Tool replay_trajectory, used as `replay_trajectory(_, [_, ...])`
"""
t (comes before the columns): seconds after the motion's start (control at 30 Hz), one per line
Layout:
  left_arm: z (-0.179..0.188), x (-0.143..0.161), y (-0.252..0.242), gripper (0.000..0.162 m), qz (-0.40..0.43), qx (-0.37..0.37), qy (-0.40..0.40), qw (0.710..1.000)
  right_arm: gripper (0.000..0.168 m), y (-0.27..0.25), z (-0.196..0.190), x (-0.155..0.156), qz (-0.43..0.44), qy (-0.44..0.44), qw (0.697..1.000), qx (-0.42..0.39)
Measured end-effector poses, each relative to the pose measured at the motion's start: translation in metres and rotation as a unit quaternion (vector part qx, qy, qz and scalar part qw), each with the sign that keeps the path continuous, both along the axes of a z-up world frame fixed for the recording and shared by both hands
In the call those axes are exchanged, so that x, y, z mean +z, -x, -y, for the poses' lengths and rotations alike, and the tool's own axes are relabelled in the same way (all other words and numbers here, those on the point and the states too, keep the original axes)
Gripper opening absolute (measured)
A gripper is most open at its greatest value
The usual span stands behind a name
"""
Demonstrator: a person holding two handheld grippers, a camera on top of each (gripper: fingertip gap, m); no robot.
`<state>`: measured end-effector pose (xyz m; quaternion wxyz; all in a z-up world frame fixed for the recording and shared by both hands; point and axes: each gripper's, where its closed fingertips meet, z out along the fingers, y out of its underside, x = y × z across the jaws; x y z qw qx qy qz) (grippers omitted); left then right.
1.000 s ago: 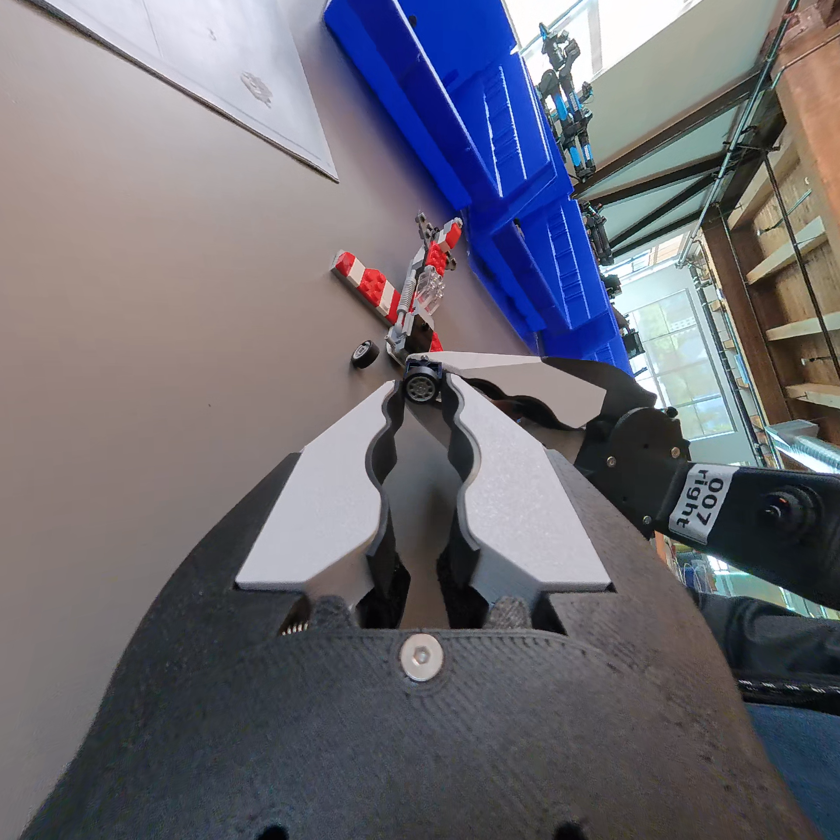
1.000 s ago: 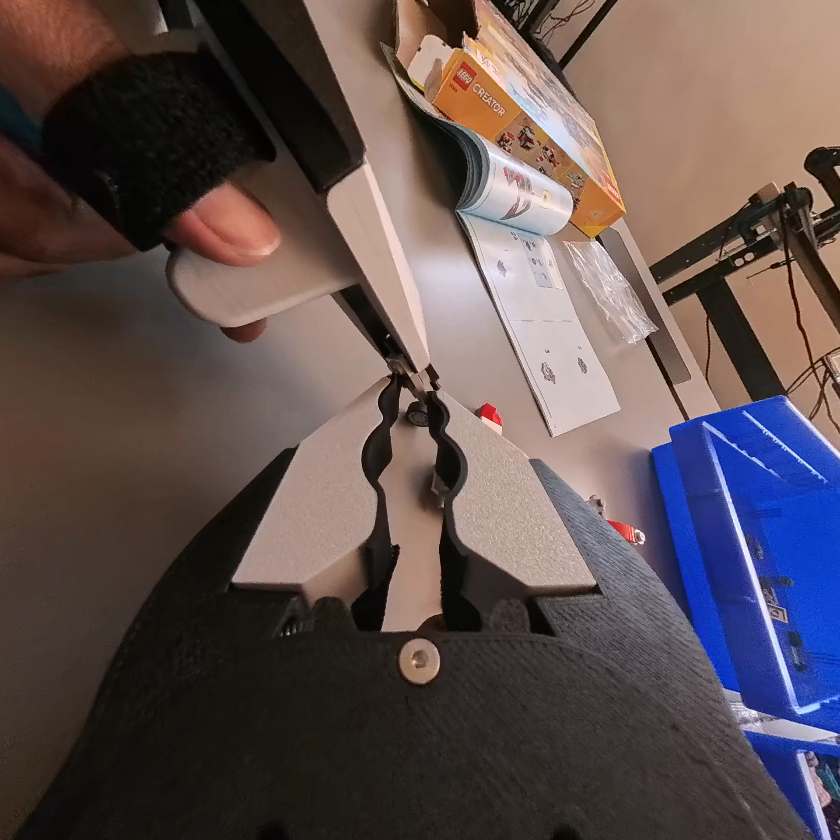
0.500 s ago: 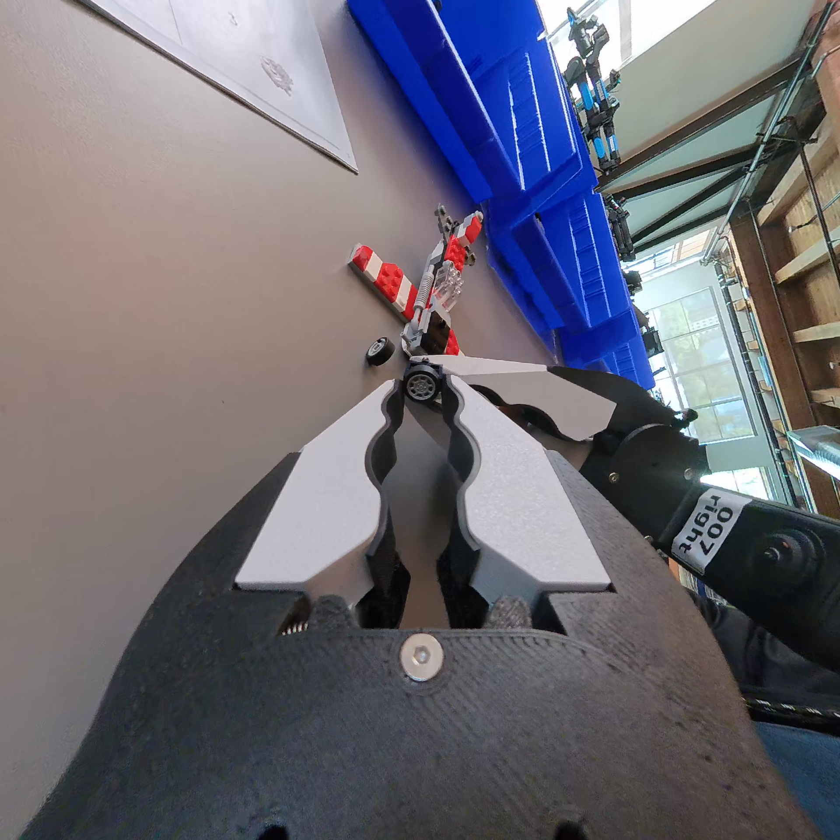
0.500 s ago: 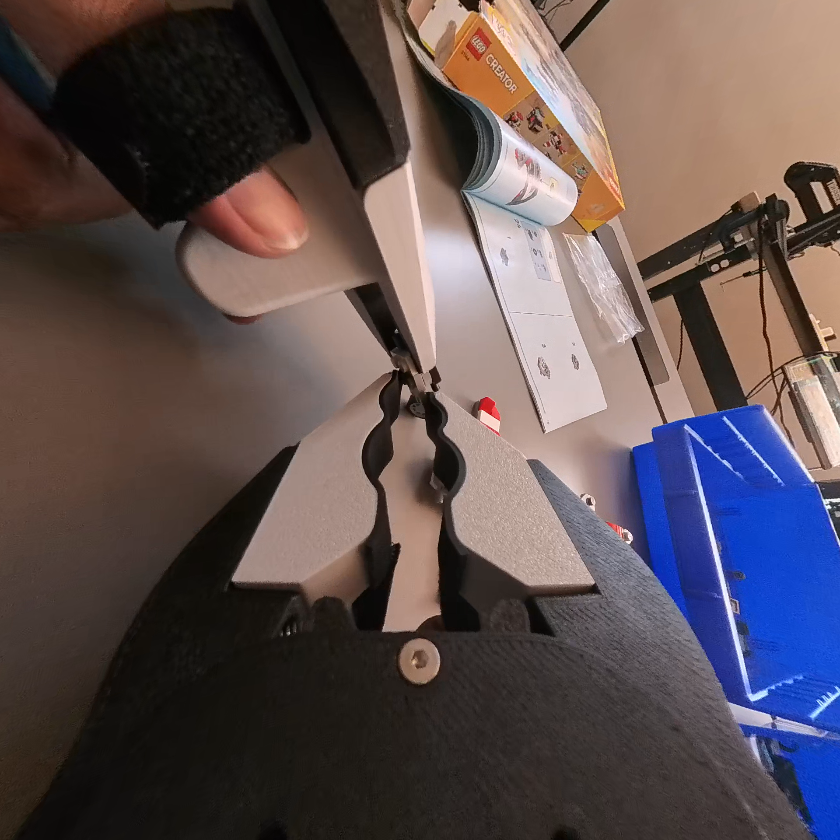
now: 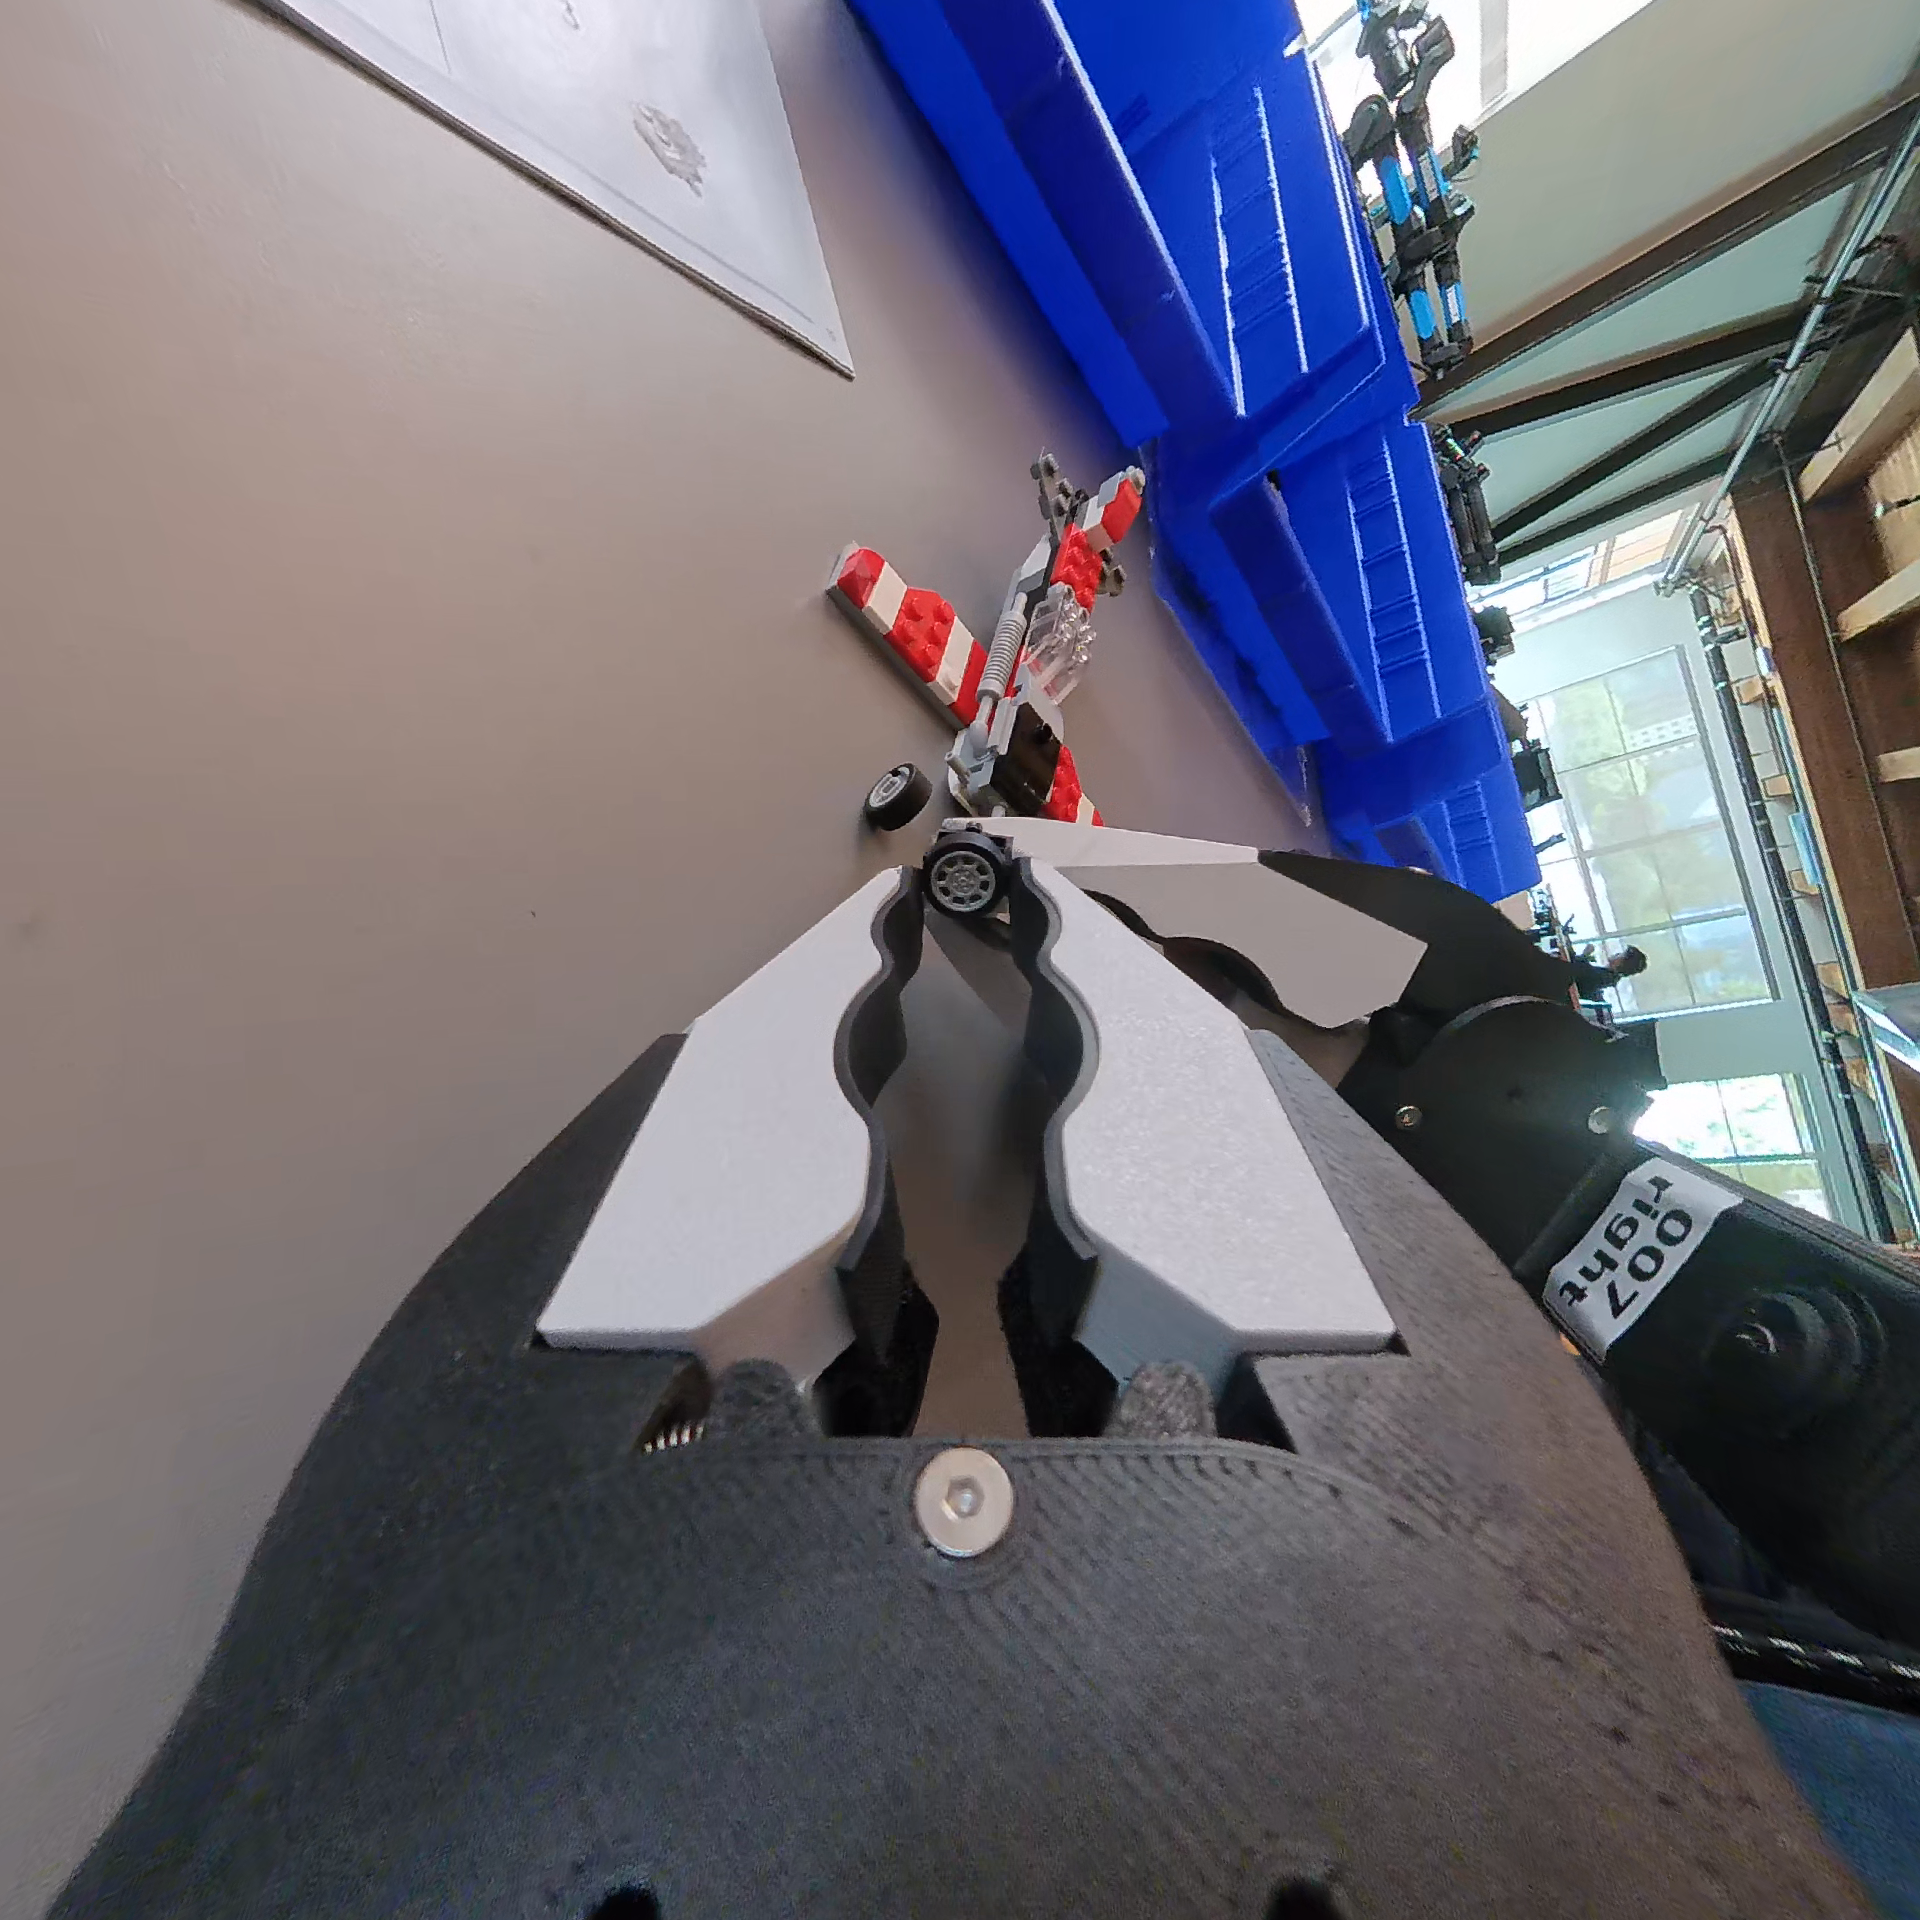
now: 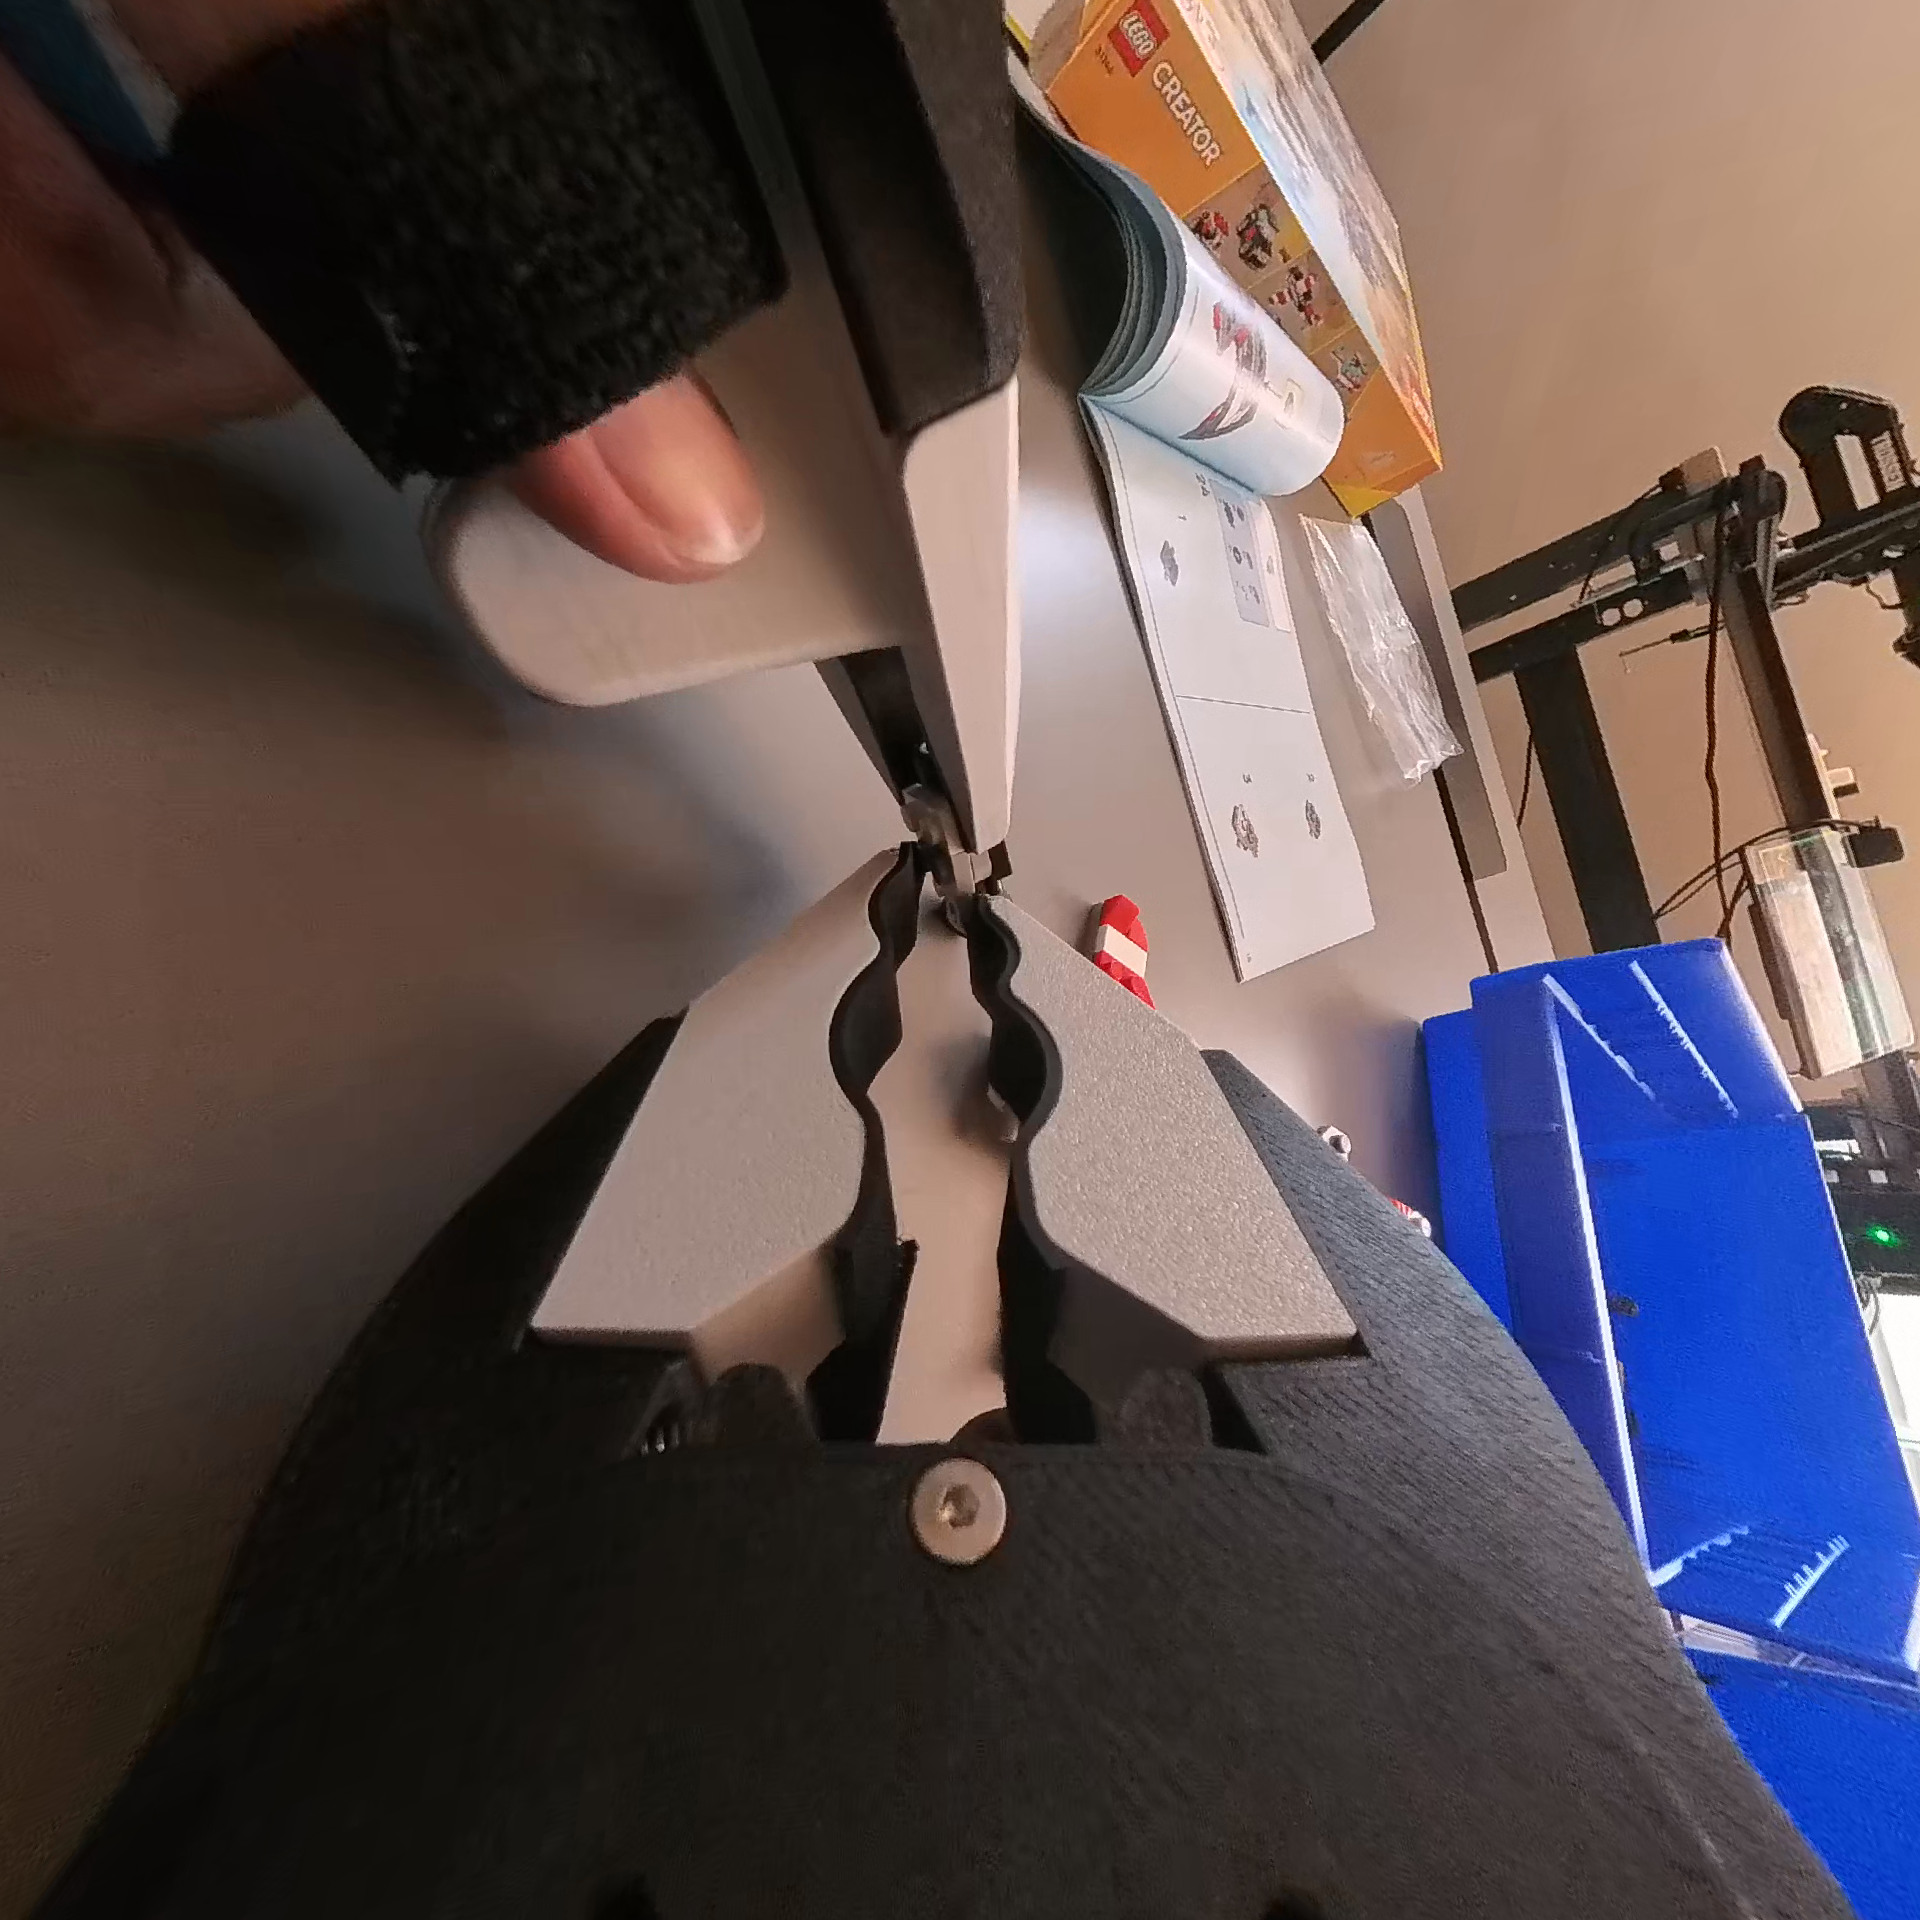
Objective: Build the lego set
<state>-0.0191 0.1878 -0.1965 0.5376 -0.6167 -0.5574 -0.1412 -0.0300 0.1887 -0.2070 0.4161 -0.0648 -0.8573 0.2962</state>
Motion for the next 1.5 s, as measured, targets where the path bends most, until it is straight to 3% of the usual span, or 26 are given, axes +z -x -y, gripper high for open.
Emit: replay_trajectory(1.5, [0.0036,-0.0006,0.0034,0.019,0.033,0.015,-0.039,0.999,0.007,0.0027,0.0024,-0.0006,-0.041,-0.042,0.998,0.001])
